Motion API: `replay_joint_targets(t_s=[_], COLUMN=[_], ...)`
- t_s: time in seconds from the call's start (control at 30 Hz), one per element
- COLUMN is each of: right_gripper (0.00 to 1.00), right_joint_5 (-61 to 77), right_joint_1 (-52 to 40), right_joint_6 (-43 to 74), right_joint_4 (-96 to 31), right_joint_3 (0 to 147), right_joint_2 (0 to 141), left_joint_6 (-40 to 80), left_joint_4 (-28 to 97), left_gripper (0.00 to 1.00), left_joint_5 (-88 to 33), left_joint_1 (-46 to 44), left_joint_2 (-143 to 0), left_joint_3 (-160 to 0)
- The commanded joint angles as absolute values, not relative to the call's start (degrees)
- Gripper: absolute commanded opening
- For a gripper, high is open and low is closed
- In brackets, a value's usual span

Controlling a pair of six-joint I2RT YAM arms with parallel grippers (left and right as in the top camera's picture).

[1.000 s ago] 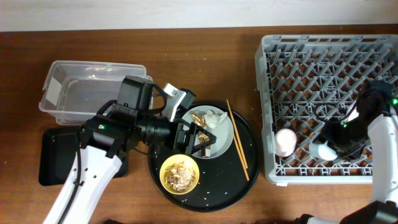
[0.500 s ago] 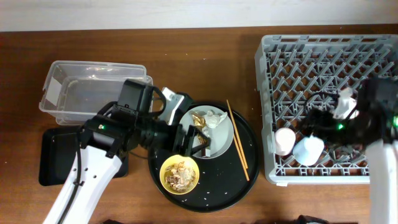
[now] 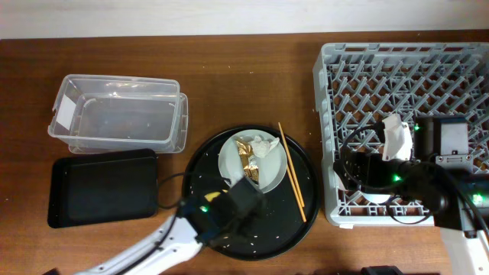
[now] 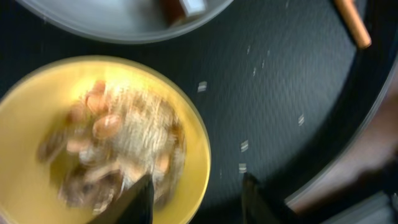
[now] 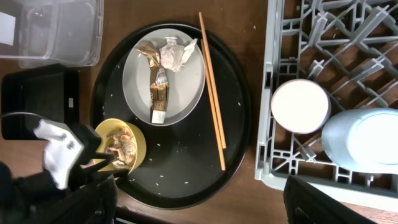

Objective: Sort waste into correct bins and load items into the dishwasher rack
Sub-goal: 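Grasp the yellow bowl with the left gripper and lift it, then tip the yellow bowl over the black tray to dump scraps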

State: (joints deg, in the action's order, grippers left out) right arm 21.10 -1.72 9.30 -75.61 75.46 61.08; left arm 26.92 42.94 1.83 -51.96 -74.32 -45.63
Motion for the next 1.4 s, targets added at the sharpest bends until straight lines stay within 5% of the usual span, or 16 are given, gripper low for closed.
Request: replay_joint_targets(t_s=[0.0, 0.27, 0.33, 0.43, 0.53, 0.8, 0.93, 1.2, 1.37], right_gripper=[0.84, 0.84, 0.84, 0.83, 0.83, 0.83, 0.83, 0.83, 0.83], right_joint_5=[21.5, 21.5, 21.5, 21.5, 21.4, 21.4, 21.4, 21.4, 21.4], right_joint_1=[-2.2, -2.2, -2.2, -2.2, -2.2, -2.2, -2.2, -2.2, -2.2], right_joint_6=[9.9, 9.9, 9.9, 9.9, 9.9, 9.9, 9.9, 9.9, 9.9], right_joint_4=[-75.9, -75.9, -75.9, -75.9, -75.9, -75.9, -75.9, -75.9, -76.8], right_joint_3=[76.1, 76.1, 76.1, 76.1, 76.1, 76.1, 76.1, 76.1, 76.1], right_joint_2=[62.0, 62.3, 62.3, 62.3, 62.3, 62.3, 62.3, 62.3, 62.3], left_joint_6=[28.5, 26.0, 24.4, 20.6, 19.8, 22.7, 20.3, -11.5, -18.6], left_joint_4=[36.8, 36.0, 36.0, 36.4, 36.6, 48.2, 54.6, 59.2, 59.4], left_gripper=[0.35, 0.32, 0.20, 0.19, 0.01, 0.00, 0.00, 0.00, 0.00], left_joint_5=[9.4, 9.0, 8.1, 6.7, 6.9, 6.9, -3.4, -46.8, -66.7], left_joint_1=[-55.0, -55.3, -55.4, -55.3, -55.3, -52.4, -33.2, 21.0, 33.6], left_joint_2=[-79.9, -86.8, -88.1, -89.5, -89.6, -81.0, -72.7, -77.8, -89.7], left_joint_3=[-45.0, -47.2, -47.2, -47.2, -47.2, -61.6, -62.8, -62.7, -62.7])
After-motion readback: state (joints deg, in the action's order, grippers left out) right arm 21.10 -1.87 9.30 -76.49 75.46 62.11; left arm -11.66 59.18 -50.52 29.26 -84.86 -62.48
